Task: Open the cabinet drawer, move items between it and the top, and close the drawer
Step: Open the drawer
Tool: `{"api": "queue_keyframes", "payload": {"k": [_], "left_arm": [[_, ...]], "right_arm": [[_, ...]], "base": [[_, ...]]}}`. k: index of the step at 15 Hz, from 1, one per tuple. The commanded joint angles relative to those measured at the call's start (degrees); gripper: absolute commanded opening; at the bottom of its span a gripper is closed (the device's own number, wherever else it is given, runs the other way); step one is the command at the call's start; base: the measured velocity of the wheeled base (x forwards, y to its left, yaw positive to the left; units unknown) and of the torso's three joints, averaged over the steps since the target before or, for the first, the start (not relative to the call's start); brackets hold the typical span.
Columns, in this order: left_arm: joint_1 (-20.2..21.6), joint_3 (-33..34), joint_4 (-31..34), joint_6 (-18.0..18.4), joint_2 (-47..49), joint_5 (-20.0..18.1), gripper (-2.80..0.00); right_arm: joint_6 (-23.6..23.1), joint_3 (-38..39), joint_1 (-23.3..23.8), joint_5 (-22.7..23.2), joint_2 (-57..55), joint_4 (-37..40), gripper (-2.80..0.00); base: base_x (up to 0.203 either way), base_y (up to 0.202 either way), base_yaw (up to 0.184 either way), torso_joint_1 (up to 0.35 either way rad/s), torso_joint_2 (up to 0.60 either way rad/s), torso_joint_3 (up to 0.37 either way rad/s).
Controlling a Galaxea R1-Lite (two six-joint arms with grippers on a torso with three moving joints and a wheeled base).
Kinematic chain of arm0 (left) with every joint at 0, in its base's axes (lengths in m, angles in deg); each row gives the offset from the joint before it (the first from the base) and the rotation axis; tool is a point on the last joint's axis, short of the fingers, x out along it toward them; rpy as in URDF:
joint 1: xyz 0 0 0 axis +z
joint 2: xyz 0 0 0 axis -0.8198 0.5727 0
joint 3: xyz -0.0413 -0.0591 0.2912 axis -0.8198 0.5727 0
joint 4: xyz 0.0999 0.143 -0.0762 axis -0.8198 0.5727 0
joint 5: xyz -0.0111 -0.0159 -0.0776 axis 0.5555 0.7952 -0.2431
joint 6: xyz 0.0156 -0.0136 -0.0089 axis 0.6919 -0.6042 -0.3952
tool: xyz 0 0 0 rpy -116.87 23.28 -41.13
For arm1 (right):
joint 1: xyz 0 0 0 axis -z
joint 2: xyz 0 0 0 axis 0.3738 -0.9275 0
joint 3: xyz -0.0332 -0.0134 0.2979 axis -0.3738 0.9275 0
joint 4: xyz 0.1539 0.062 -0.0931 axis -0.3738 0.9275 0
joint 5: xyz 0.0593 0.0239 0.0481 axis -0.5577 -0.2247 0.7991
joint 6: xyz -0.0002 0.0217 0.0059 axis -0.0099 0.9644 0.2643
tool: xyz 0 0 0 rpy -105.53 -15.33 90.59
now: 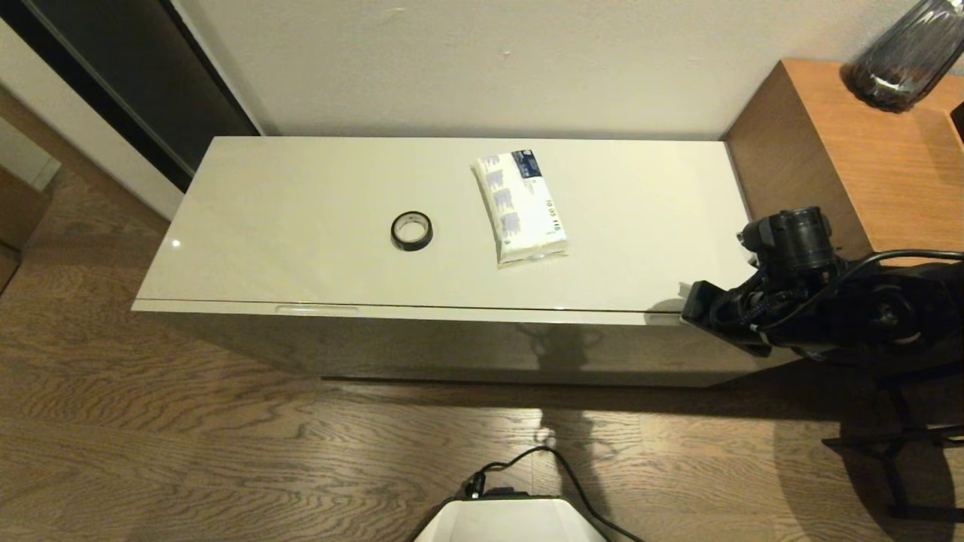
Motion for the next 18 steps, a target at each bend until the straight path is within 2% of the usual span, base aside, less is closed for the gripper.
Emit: {"api": "queue_keyframes", "payload": {"k": [1, 3, 7, 10, 12, 14, 18], "left_arm": [[0.0, 0.0, 0.0, 0.0, 0.1, 0.0, -2.80], [0.0, 0.0, 0.0, 0.0, 0.1, 0.0, -2.80], [0.0, 0.0, 0.0, 0.0, 0.1, -0.1, -2.80], [0.0, 0.0, 0.0, 0.0, 0.1, -0.1, -2.80], [0.0, 0.0, 0.0, 0.0, 0.1, -0.1, -2.80], [0.0, 0.0, 0.0, 0.0, 0.1, -0.1, -2.80], [0.0, 0.0, 0.0, 0.0, 0.1, -0.1, -2.80]], "right_arm": [[0.2, 2.5, 0.0, 0.9, -2.2, -0.3, -2.80], [0.2, 3.4, 0.0, 1.2, -2.5, -0.7, -2.80], [-0.2, 5.1, 0.0, 5.3, 0.7, 0.9, -2.80], [-1.5, 6.3, 0.0, 8.3, 7.6, 8.6, -2.80], [-1.7, 9.0, 0.0, 10.2, 11.3, 11.2, -2.80], [-2.2, 11.9, -0.1, 10.5, 16.4, 14.1, -2.80], [-2.6, 14.7, -0.3, 10.5, 32.4, 26.0, -2.80]], "base": [[0.000, 0.000, 0.000, 0.000, 0.00, 0.000], [0.000, 0.000, 0.000, 0.000, 0.00, 0.000], [0.000, 0.000, 0.000, 0.000, 0.00, 0.000], [0.000, 0.000, 0.000, 0.000, 0.00, 0.000], [0.000, 0.000, 0.000, 0.000, 0.00, 0.000], [0.000, 0.000, 0.000, 0.000, 0.00, 0.000], [0.000, 0.000, 0.000, 0.000, 0.00, 0.000]]}}
